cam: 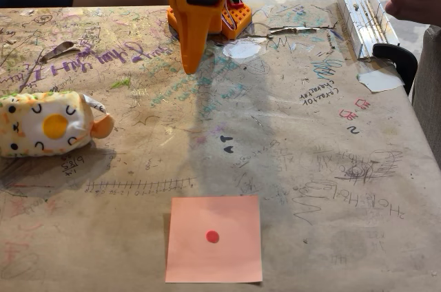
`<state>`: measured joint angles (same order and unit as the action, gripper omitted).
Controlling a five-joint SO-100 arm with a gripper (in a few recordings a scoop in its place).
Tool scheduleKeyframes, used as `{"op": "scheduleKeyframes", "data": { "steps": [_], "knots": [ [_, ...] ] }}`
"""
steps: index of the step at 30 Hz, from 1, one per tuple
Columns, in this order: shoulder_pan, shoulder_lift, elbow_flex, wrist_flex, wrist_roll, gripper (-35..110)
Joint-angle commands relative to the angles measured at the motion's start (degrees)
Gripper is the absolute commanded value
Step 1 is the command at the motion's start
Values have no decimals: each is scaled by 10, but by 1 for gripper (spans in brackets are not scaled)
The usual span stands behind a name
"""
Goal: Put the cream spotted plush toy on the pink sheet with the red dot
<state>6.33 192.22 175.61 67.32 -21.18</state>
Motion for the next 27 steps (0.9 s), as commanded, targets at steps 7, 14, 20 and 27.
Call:
{"op": "scheduleKeyframes", "data": {
  "steps": [7,14,20,27],
  "knots": [
    [1,10,0,5,-4,0],
    [-2,10,0,6,-10,0],
    [-2,10,0,6,-10,0],
    [1,10,0,5,-7,0]
  ]
}}
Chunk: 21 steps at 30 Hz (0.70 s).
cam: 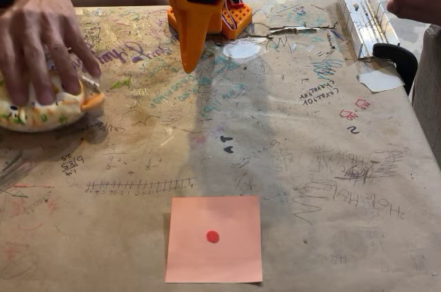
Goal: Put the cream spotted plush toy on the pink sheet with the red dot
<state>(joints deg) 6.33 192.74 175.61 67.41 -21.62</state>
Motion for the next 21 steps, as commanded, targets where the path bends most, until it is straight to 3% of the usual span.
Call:
{"op": "scheduleKeyframes", "data": {
  "steps": [1,12,17,21],
  "knots": [
    [3,4,0,4,-3,0],
    [30,-26,-45,-12,-4,0],
    [156,-395,-236,-118,-5,1],
    [281,-671,-425,-98,-67,16]
  ]
}}
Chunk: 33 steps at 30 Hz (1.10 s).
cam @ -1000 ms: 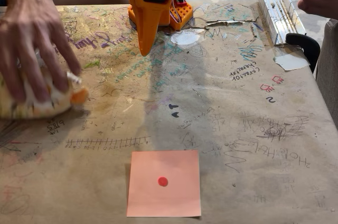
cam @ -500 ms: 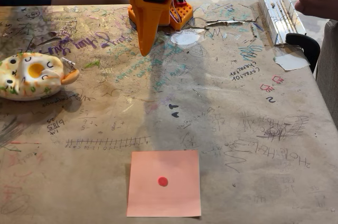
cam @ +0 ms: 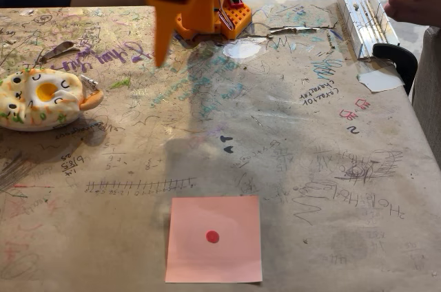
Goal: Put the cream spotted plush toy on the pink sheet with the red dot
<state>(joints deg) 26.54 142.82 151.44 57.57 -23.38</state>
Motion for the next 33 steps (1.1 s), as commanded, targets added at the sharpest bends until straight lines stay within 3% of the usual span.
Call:
{"op": "scheduleKeyframes", "data": {
  "steps": [1,6,24,27,31,33],
  "knots": [
    [105,-207,-206,-1,-68,22],
    [185,-323,-266,-10,-144,40],
    [261,-628,-512,54,-209,42],
    [264,-659,-542,63,-211,36],
    [269,-676,-560,89,-222,3],
    [266,-666,-552,91,-229,0]
  ]
}}
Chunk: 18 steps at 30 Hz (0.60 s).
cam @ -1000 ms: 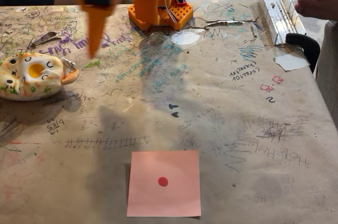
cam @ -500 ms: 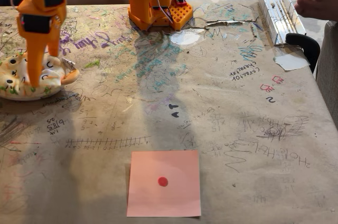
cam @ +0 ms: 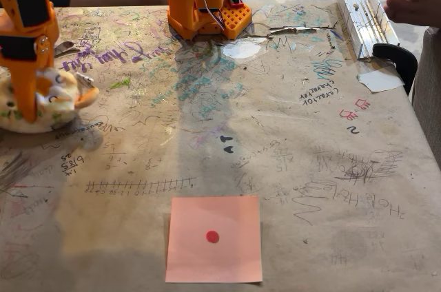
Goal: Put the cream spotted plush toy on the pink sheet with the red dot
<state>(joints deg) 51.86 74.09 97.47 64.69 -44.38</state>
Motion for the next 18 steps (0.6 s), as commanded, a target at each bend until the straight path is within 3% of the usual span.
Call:
{"op": "scheduleKeyframes", "data": {
  "steps": [1,5,11,18],
  "knots": [
    [9,30,-5,18,-18,0],
    [-30,115,58,10,5,0],
    [-171,366,192,-40,166,0],
    [-323,711,284,12,294,0]
  ]
}}
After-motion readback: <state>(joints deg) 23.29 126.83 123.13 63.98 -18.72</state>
